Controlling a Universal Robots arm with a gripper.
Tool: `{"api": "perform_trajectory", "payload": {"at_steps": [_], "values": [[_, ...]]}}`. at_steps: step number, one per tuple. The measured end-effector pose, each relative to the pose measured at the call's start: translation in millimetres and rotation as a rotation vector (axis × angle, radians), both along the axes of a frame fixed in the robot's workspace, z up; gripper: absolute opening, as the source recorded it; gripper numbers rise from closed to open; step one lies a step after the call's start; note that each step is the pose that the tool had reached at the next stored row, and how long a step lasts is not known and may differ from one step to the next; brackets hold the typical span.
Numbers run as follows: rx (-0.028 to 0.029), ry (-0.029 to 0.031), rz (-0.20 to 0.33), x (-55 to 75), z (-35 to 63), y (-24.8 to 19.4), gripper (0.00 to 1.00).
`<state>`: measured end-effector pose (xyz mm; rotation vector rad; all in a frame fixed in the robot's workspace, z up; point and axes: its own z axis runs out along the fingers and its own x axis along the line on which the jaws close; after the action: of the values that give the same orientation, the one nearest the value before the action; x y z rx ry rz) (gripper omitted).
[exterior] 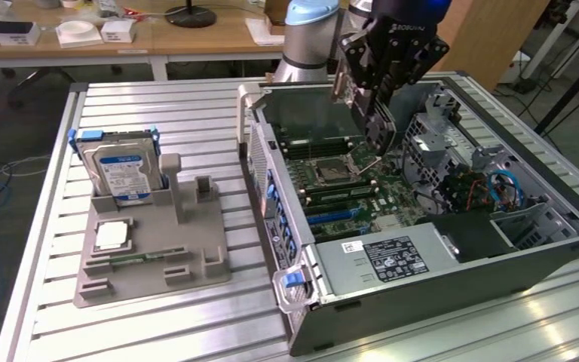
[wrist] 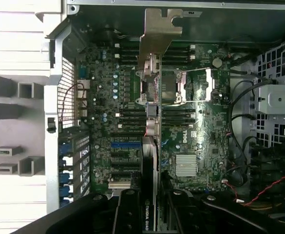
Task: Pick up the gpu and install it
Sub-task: 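Pick up the gpu and move the gpu toward the slot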
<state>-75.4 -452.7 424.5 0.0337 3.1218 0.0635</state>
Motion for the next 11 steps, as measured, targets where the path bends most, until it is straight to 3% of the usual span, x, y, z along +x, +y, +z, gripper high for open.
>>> {"api": "perform_trajectory", "payload": {"at_steps": [11], "values": [[0.0,0.0,0.003,21.6,0.0,-0.1,0.26]]}}
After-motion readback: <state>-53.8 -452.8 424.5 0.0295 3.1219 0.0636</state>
